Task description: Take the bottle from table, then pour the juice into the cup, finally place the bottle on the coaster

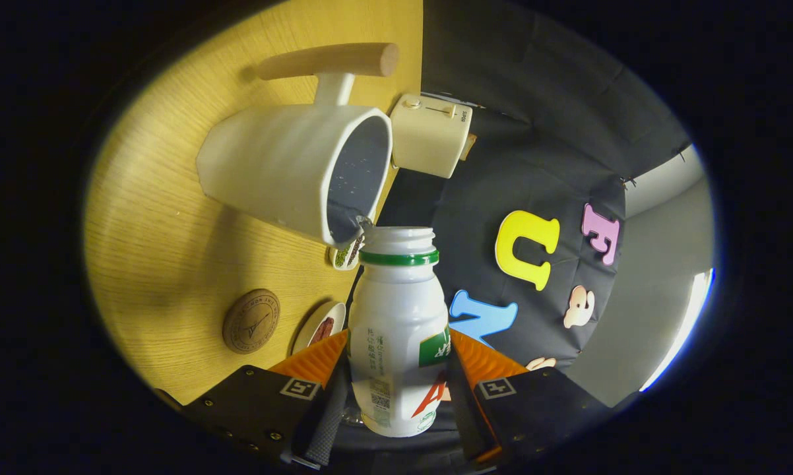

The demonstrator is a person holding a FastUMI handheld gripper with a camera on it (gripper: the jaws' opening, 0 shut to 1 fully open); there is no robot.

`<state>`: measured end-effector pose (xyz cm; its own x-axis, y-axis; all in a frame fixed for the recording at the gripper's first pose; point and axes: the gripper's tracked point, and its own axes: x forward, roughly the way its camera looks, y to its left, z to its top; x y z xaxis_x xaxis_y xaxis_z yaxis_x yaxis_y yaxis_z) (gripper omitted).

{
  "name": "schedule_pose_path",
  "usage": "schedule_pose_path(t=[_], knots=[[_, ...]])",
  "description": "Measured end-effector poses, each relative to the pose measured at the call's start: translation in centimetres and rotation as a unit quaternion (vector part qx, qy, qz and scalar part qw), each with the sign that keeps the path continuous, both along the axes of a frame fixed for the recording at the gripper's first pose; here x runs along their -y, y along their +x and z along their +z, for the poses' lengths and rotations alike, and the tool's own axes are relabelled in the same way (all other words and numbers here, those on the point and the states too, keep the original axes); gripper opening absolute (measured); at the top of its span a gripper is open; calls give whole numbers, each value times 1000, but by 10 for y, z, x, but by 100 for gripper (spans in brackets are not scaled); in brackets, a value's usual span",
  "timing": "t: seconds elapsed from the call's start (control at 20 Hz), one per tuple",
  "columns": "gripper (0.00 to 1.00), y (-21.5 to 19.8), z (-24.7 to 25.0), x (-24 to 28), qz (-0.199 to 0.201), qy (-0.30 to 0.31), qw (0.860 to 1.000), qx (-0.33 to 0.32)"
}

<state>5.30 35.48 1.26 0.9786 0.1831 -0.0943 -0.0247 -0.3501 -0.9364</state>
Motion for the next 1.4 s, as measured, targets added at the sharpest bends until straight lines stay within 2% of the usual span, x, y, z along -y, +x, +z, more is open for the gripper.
schedule_pose_path(t=[0.7, 1.4], knots=[[72, 3, 2, 1, 1, -38, 999, 16], [72, -1, -2, -2, 6, -51, 998, 18]])
